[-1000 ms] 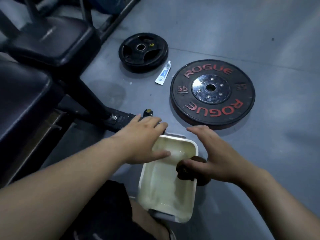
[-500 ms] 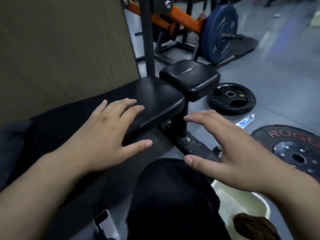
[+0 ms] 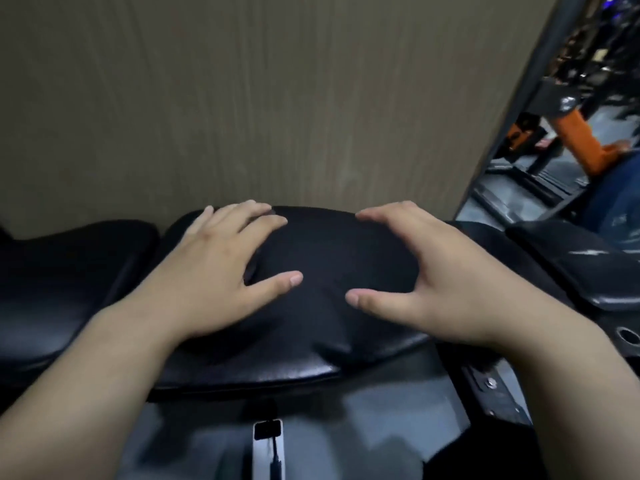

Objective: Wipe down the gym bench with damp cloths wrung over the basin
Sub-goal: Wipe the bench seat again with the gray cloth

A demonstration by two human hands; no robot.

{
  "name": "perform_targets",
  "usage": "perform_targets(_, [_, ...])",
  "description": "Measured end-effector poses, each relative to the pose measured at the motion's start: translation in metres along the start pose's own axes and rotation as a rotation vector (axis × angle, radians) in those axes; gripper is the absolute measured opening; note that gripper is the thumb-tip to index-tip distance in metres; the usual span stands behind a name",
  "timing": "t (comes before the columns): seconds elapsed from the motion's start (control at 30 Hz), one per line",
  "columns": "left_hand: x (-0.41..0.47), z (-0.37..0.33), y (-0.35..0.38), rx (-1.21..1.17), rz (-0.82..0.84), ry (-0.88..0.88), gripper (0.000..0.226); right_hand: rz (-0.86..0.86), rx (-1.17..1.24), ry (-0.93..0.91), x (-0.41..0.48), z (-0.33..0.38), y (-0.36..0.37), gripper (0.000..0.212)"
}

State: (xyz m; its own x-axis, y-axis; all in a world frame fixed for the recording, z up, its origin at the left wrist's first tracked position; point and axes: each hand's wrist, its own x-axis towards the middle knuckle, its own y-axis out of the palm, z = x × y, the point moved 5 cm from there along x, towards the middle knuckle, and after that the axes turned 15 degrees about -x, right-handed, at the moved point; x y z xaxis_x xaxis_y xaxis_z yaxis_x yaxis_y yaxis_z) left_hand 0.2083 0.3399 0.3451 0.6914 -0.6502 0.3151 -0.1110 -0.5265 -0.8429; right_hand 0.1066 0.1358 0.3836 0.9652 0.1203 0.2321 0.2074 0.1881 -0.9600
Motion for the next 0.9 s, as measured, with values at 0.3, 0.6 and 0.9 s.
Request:
perform_targets(0.3, [-0.007,0.089,-0.020,-0.004,-0.095,-0.341,0.098,0.003,0.068,-0.081,0.095,0.025,0.058,0.088])
perform_targets(0.6, [0.014,0.111,0.015,0.040,0.027,-0.489,0.113,0.103,0.115,-0.109,0.148,0.022,0.102,0.094])
perform_targets(0.9, [0.029,0.116,0.042,0.000,0.113,-0.470,0.092,0.225,0.060,-0.137,0.170,0.013,0.144,0.104])
